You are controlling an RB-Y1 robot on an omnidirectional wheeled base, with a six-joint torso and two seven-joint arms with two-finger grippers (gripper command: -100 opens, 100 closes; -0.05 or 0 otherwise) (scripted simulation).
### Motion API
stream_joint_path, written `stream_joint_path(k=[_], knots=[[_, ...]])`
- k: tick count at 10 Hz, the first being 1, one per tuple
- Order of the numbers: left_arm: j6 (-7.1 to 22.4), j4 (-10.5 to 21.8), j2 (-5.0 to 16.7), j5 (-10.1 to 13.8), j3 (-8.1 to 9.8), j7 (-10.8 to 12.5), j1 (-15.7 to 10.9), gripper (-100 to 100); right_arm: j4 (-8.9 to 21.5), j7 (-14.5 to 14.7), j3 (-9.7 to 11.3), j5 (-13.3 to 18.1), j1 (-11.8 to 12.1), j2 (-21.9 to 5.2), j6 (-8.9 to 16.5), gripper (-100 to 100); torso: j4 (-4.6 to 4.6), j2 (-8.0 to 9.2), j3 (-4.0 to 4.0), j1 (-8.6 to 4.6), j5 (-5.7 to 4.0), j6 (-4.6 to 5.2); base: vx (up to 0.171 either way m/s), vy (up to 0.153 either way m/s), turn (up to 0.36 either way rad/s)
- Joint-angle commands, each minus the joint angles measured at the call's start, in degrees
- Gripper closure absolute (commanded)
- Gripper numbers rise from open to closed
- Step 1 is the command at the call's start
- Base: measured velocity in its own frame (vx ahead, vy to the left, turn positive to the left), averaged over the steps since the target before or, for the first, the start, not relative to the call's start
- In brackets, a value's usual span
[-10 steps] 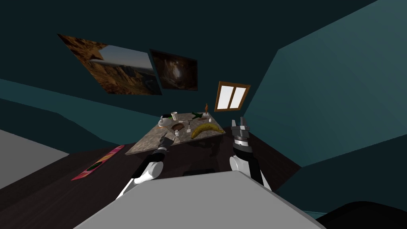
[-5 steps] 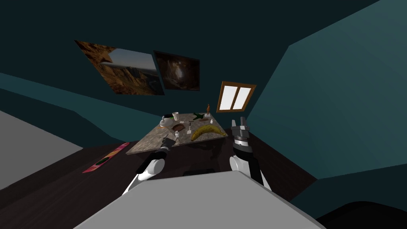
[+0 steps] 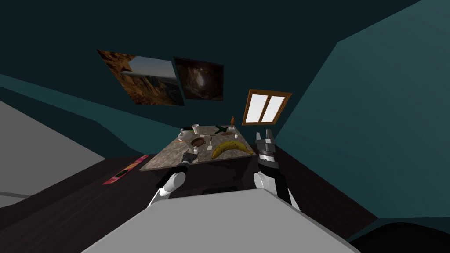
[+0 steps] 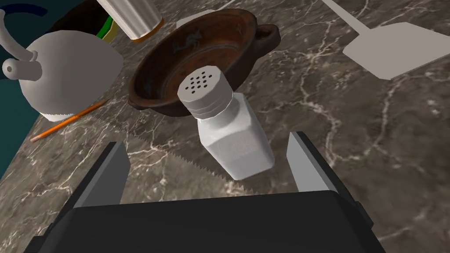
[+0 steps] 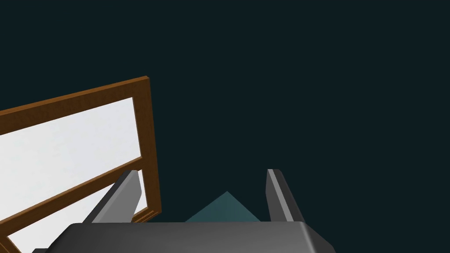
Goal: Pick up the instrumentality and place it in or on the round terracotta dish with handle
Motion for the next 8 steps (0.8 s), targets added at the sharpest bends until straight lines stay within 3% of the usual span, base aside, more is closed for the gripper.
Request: stream_joint_path(k=[1,4,5,6,7,8], knots=[[1.0,0.3,-2.08,0.77,0.51,0.99,-0.55,-100,0.0,0.0,0.0,0.0,0.0,0.0,0.0,0,0.0,0.0,0.0,0.0,0.0,0.0,0.072,0.001,0.064],[1.88,0.57,-5.58,1.58,1.13,1.94,-1.08,-100,0.0,0.0,0.0,0.0,0.0,0.0,0.0,0,0.03,0.11,0.07,0.09,0.02,0.0,0.053,0.014,0.049],[1.52,0.72,-4.72,1.59,0.91,1.77,-1.02,-100,0.0,0.0,0.0,0.0,-0.01,0.0,0.0,0,0.04,0.19,0.1,0.1,0.02,0.0,0.013,0.006,0.005],[1.53,0.74,-4.81,1.63,0.9,1.83,-1.01,0,0.0,0.0,0.0,0.0,-0.01,0.0,0.0,0,0.06,0.27,0.16,0.09,0.02,0.01,0.0,0.0,0.0],[1.53,0.74,-4.8,1.63,0.9,1.82,-1.02,-100,0.0,0.0,0.0,0.0,-0.01,0.0,0.0,0,0.07,0.33,0.19,0.07,0.01,0.01,0.0,0.0,0.0],[1.53,0.74,-4.8,1.63,0.9,1.83,-1.02,100,0.0,0.0,0.0,0.0,-0.01,0.0,0.0,0,0.08,0.35,0.2,0.07,0.01,0.01,0.0,0.0,0.0]])
